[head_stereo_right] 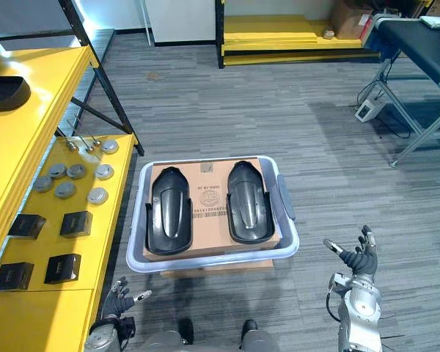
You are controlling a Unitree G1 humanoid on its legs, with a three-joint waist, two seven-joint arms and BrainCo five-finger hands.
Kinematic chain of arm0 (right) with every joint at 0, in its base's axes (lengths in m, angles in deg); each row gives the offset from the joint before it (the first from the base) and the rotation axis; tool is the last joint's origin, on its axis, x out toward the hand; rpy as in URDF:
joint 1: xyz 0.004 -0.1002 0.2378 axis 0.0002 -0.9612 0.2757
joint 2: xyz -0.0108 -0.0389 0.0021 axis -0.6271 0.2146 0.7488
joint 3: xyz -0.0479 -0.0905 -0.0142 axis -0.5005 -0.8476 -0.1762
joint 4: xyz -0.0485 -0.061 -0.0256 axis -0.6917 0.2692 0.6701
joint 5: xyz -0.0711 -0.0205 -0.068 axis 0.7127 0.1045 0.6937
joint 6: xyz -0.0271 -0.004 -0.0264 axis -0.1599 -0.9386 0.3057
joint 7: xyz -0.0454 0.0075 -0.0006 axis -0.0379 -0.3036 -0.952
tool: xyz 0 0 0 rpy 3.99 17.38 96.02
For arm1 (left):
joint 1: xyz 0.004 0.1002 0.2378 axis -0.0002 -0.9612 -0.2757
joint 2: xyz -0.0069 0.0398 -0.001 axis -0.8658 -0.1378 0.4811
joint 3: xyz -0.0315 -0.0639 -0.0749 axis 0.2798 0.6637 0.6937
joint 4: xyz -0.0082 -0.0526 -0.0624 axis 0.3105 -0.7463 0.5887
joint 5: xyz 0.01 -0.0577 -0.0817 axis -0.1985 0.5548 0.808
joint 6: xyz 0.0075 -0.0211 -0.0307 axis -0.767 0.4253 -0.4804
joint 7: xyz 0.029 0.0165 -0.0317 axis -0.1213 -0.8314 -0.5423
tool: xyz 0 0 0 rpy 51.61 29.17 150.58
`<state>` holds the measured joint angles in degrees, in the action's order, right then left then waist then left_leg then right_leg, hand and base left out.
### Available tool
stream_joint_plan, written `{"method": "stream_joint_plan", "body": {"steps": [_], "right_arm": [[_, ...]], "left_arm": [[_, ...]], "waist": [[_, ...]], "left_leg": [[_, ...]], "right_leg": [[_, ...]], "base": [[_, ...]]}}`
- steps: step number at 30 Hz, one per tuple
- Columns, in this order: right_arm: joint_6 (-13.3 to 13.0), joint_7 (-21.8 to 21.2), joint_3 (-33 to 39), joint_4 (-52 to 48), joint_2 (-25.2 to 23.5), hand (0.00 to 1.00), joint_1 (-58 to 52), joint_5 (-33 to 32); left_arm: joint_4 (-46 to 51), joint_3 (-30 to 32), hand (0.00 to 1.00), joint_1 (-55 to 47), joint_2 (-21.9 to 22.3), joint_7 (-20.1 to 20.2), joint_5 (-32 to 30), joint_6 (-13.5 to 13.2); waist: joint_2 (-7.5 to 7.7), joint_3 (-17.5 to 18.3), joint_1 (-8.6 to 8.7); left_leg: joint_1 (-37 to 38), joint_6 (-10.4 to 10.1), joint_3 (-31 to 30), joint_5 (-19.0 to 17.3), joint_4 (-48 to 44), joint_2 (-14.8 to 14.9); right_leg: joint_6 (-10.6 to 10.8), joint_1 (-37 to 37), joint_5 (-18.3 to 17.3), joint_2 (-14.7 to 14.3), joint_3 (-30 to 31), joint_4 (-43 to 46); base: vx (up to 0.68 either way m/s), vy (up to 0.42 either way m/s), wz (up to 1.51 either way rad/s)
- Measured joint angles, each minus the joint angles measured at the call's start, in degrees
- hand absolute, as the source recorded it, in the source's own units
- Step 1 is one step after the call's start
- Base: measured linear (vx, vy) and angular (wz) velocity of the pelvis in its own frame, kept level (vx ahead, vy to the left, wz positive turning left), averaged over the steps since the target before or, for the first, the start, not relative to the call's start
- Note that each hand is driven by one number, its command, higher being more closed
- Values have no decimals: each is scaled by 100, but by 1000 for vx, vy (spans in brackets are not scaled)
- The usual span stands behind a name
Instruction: Walk over and take plastic housings, then place them on the shelf
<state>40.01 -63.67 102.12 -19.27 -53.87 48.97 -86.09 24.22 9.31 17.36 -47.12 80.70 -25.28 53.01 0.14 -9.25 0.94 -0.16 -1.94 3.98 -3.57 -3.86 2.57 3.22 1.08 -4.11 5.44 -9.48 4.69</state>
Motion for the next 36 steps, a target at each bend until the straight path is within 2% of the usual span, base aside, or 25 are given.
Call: {"method": "stream_joint_plan", "body": {"steps": [3,7,9,12,16,22,23,29,36], "right_arm": [[52,125,-192,181,61,0,389,300],[268,354,-439,682,97,0,1191,602],[324,418,-551,944,134,0,1545,720],[470,574,-566,1458,180,0,2008,793],[653,756,-542,2251,179,0,2768,831],[725,973,-359,3384,415,0,3589,745],[761,1022,-208,3616,495,100,3801,665],[762,1305,1,4188,645,100,4288,344],[734,1472,92,4235,859,100,4338,191]], "left_arm": [[1,-92,0,0,8,0,0,-2],[9,-101,0,31,17,-11,4,-8],[64,-153,0,66,27,-22,8,-16],[143,-249,0,156,55,-45,14,-48],[259,-278,0,185,131,-173,59,-137],[270,-486,0,438,137,-286,72,-190],[282,-495,0,519,138,-307,81,-208],[280,-670,0,556,132,-461,180,-243],[189,-842,0,707,169,-536,289,-242]], "waist": [[-11,-1,-11],[-67,-65,-57],[-141,-231,-69],[-251,-431,-198],[-277,-770,-227],[-351,-1062,-326],[-350,-1200,-332],[-379,-1330,-321],[-378,-1390,-322]], "left_leg": [[-70,26,-130,166,159,-62],[-432,86,-260,336,185,-143],[-538,120,-350,409,182,-180],[-747,148,-519,527,189,-260],[-926,160,-703,661,199,-293],[-1105,181,-818,878,374,-351],[-1111,170,-847,909,396,-354],[-1189,149,-909,1084,597,-357],[-1092,105,-934,1244,882,-318]], "right_leg": [[33,-77,31,55,-121,-8],[63,-321,213,105,-238,-128],[84,-342,289,141,-333,-192],[102,-469,349,200,-479,-198],[103,-550,400,246,-679,-194],[102,-749,469,271,-785,-193],[87,-752,485,267,-807,-193],[72,-889,517,259,-873,-190],[63,-922,523,230,-891,-180]], "base": [[-66,6,20],[-74,33,19],[-95,39,27],[-95,43,32],[-64,16,25],[-51,22,10],[-60,1,16],[-37,-4,6],[-22,-12,1]]}}
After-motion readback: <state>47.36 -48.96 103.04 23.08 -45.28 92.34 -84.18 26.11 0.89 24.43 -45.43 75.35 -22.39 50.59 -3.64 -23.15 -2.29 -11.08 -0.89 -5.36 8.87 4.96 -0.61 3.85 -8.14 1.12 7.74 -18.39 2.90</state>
